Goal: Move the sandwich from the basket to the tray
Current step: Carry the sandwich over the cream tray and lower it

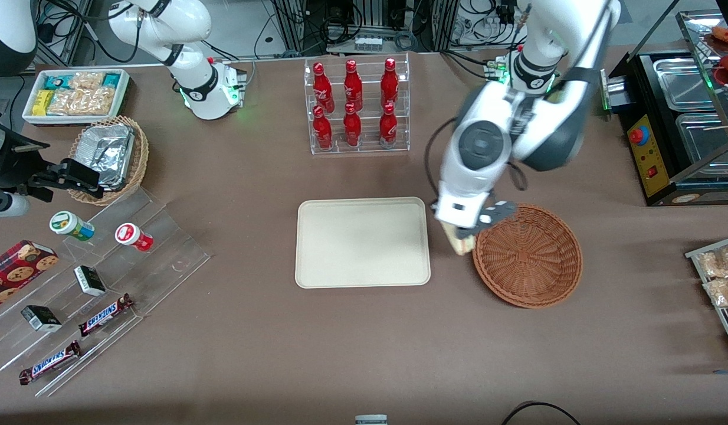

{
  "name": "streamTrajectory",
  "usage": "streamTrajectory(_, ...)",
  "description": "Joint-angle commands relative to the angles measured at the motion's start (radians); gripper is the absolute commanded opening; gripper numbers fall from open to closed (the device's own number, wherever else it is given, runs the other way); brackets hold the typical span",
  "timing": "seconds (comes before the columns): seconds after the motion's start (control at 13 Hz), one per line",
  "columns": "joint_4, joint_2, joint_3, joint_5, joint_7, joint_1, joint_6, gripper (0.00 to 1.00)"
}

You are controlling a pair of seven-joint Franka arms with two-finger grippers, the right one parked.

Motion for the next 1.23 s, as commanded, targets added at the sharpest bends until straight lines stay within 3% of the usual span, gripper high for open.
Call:
streamTrajectory(0.0, 0.11, 0.123, 0.019, 0.0, 0.01, -0.082, 0.018, 0.0)
streamTrajectory(0.38, 0.279, 0.332, 0.02, 0.014, 0.008, -0.191, 0.042, 0.0)
streamTrajectory(1.0, 0.279, 0.423, 0.019, 0.038, 0.041, -0.237, 0.116, 0.0)
streamTrajectory(1.08, 0.28, 0.429, 0.019, 0.037, 0.051, -0.235, 0.117, 0.04)
streamTrajectory(1.15, 0.279, 0.429, 0.019, 0.037, 0.057, -0.235, 0.117, 0.4)
